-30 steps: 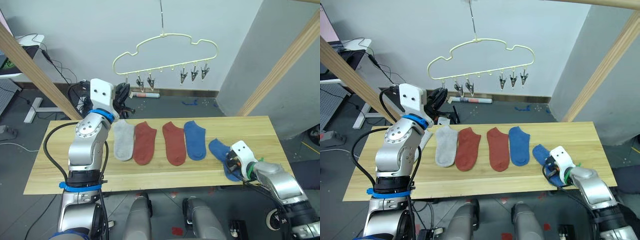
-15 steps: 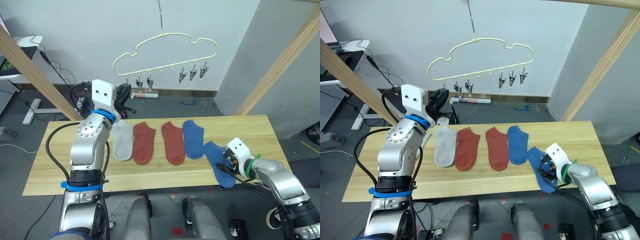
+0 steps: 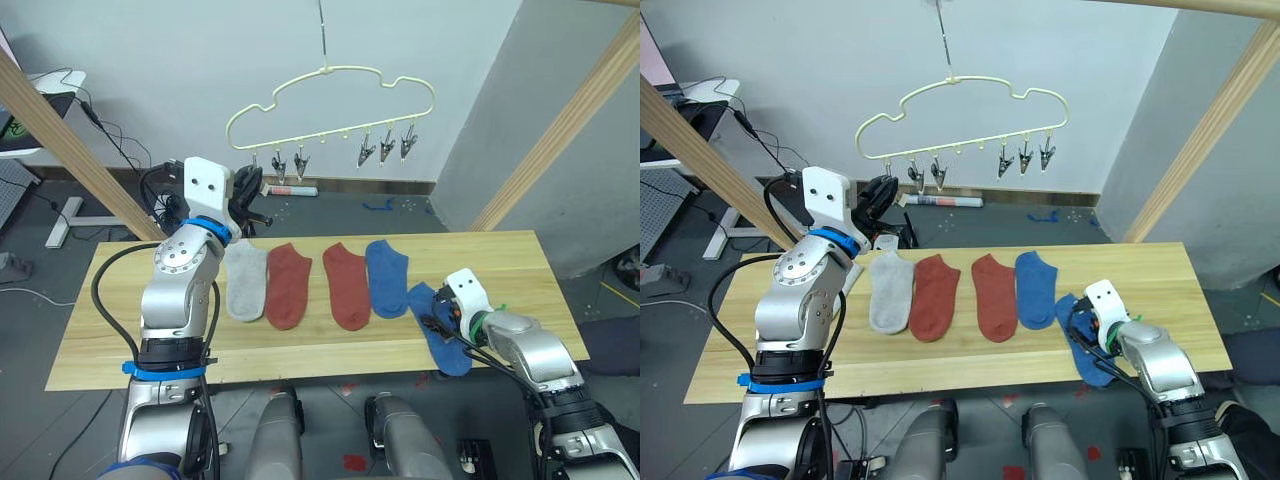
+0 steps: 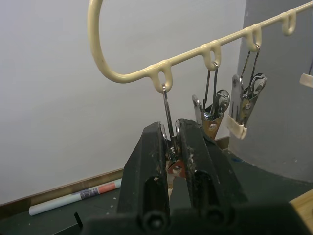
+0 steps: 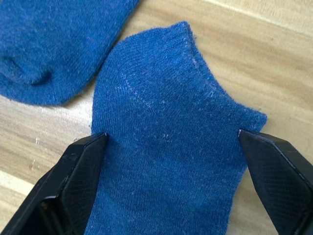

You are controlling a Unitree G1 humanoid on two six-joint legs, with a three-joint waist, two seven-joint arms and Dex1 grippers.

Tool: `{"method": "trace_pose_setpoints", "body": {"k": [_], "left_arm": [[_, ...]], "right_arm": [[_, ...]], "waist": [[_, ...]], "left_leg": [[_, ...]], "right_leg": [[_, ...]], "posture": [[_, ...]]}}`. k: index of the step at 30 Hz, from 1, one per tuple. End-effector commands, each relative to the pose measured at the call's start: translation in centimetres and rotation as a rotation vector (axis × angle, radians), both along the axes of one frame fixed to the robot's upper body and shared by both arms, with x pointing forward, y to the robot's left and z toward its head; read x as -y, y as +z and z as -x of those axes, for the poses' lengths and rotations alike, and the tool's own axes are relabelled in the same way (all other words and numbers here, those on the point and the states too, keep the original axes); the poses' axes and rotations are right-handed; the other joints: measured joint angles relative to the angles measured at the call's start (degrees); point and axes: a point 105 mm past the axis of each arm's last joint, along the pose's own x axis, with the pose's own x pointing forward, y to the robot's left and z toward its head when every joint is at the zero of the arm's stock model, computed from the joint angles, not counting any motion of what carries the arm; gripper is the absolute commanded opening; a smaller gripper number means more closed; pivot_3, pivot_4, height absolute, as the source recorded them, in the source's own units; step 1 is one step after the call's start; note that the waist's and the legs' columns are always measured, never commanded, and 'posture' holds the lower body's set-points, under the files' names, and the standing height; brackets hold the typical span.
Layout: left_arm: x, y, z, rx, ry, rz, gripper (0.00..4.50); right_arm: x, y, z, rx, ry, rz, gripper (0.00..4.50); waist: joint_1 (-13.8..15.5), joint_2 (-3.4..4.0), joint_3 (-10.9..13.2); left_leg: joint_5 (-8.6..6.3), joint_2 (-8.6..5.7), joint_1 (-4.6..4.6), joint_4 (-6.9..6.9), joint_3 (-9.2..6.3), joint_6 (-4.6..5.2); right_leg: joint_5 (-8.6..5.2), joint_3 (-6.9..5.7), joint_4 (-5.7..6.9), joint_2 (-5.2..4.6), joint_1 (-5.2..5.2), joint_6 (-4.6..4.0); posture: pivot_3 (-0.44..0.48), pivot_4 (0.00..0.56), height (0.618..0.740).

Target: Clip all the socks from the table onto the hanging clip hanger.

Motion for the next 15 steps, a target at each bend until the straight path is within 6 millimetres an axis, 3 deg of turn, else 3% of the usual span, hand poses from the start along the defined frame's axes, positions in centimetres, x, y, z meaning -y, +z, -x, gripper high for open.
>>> {"method": "trace_pose_setpoints", "body": {"k": [1,3,14,15], "left_arm": [[0.1,1.0,0.2,0.031,-0.008,-0.006,0.11],[0.1,1.0,0.1,0.031,-0.008,-0.007,0.11],[0.1,1.2,0.1,0.026,-0.009,0.010,0.11],[0.1,1.1,0.0,0.010,-0.014,0.036,0.11]], "right_arm": [[0.0,-0.6,0.1,-0.006,-0.005,-0.003,4.31],[0.1,-0.8,0.1,-0.001,0.011,0.011,3.95],[0.8,-1.5,0.8,0.012,0.012,0.026,0.09],[0.9,-0.9,0.8,0.033,0.012,0.014,0.01]], "waist": [[0.00,0.00,0.00],[0.00,0.00,0.00],[0.09,-0.01,-0.01],[0.13,-0.01,-0.01]], "left_leg": [[0.00,0.00,0.00,0.02,0.00,0.00],[0.00,0.01,0.00,0.07,0.00,0.00],[0.00,0.00,0.00,0.12,0.00,0.00],[0.00,0.00,0.00,0.13,-0.01,0.00]], "right_leg": [[0.00,0.00,0.01,0.00,0.00,0.00],[0.01,0.01,0.01,0.00,0.02,0.01],[0.02,0.01,0.02,0.00,0.04,0.03],[0.02,0.01,0.02,0.00,0.05,0.03]], "posture": [[0.018,0.270,0.740],[0.018,0.270,0.740],[0.031,0.267,0.740],[0.031,0.267,0.740]]}}
